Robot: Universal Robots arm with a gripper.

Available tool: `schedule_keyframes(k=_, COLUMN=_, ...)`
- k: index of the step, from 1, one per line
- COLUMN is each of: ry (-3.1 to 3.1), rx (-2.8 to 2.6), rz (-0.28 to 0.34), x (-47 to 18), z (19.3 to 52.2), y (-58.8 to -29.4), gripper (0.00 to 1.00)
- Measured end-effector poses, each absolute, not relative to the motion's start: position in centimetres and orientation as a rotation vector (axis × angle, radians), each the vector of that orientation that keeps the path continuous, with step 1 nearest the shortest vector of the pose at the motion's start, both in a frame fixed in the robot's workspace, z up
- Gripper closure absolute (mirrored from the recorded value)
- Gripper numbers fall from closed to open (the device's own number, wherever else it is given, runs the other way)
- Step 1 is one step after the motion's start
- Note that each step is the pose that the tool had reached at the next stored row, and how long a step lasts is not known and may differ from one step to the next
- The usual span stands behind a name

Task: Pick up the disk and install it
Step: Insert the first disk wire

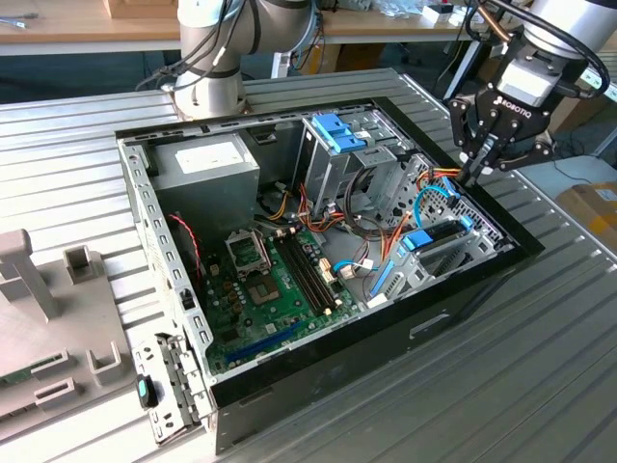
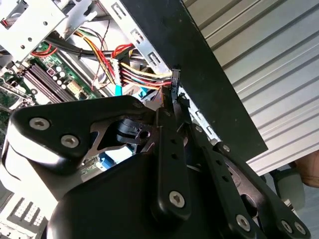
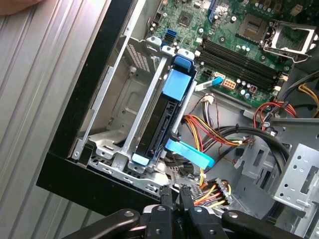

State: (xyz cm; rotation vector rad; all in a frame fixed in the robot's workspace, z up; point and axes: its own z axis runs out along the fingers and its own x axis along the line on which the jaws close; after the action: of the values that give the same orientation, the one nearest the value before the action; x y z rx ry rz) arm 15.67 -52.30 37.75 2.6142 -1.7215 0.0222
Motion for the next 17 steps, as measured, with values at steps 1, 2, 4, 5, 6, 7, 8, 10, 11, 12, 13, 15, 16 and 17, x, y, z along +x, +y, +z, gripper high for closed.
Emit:
schedule_keyframes(k=1, ry=-1.721, rx=2.614, rz=0.022, x=15.7, z=37.8, y=-52.3, gripper=0.83)
schedule_keyframes(k=2, ry=-1.722, rx=2.614, rz=0.023, x=15.7, z=37.8, y=-52.3, gripper=0.84)
schedule_keyframes(k=4, ry=-1.722, rx=2.615, rz=0.023, x=15.7, z=37.8, y=-52.3, gripper=0.84)
schedule_keyframes(k=5, ry=-1.722, rx=2.615, rz=0.023, x=15.7, z=37.8, y=-52.3, gripper=0.84)
schedule_keyframes(k=6, ry=-1.722, rx=2.615, rz=0.024, x=15.7, z=37.8, y=-52.3, gripper=0.84)
schedule_keyframes(k=7, ry=-1.722, rx=2.615, rz=0.024, x=15.7, z=37.8, y=-52.3, gripper=0.84)
schedule_keyframes(k=8, ry=-1.722, rx=2.615, rz=0.024, x=15.7, z=37.8, y=-52.3, gripper=0.84)
schedule_keyframes(k=10, ry=-1.722, rx=2.615, rz=0.024, x=15.7, z=37.8, y=-52.3, gripper=0.84)
schedule_keyframes(k=11, ry=-1.722, rx=2.615, rz=0.024, x=15.7, z=37.8, y=-52.3, gripper=0.84)
schedule_keyframes(k=12, ry=-1.722, rx=2.615, rz=0.024, x=15.6, z=37.8, y=-52.3, gripper=0.84)
schedule_keyframes(k=13, ry=-1.722, rx=2.615, rz=0.024, x=15.3, z=37.8, y=-52.4, gripper=0.84)
schedule_keyframes(k=15, ry=-1.722, rx=2.615, rz=0.025, x=14.9, z=37.8, y=-52.4, gripper=0.84)
schedule_keyframes(k=16, ry=-1.722, rx=2.615, rz=0.025, x=14.6, z=37.8, y=-52.5, gripper=0.84)
schedule_keyframes(k=17, ry=-1.722, rx=2.614, rz=0.027, x=14.2, z=37.8, y=-52.5, gripper=0.84)
